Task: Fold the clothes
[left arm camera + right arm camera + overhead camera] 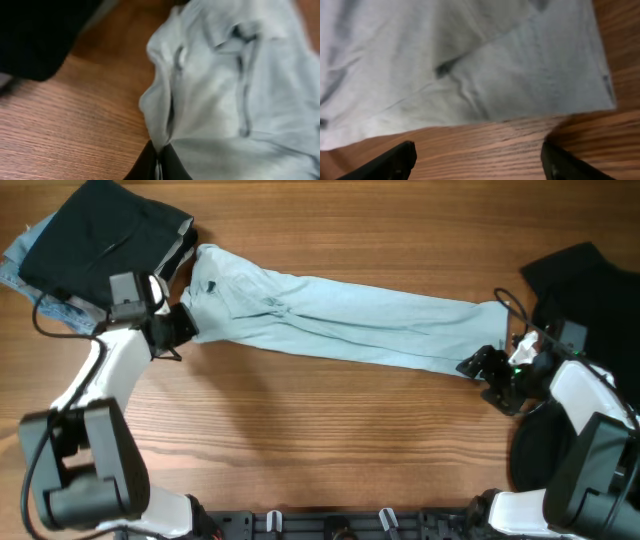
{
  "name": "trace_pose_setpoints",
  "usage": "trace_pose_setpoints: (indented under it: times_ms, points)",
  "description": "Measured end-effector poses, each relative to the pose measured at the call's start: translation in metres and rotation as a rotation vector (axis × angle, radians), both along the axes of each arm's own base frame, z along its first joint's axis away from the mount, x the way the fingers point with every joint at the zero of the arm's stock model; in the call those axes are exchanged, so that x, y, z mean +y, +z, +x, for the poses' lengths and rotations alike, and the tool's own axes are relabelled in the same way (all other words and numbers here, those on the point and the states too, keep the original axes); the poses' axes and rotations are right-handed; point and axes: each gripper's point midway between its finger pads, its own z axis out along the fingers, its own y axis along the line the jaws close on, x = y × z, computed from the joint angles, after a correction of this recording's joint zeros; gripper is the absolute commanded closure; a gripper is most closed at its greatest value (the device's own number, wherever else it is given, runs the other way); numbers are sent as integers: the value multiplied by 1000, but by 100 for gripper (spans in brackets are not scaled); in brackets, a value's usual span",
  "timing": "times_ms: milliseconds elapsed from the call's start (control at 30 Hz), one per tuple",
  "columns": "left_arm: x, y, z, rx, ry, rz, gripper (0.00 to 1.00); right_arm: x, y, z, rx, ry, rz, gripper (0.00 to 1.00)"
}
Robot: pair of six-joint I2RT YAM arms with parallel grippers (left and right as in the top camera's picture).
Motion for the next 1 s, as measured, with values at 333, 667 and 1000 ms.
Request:
trace_pose_setpoints:
  times_ms: [333, 667, 1000]
  points:
    - [-3, 2, -4, 12, -5, -12, 96, -5, -8, 17, -76, -38, -50, 96]
    - [-5, -15, -44, 191, -7, -12, 96, -23, -13, -49, 223, -121, -143, 96]
    - [5, -7, -47, 188, -8, 56, 42, -41, 0, -56, 218, -130, -262, 46]
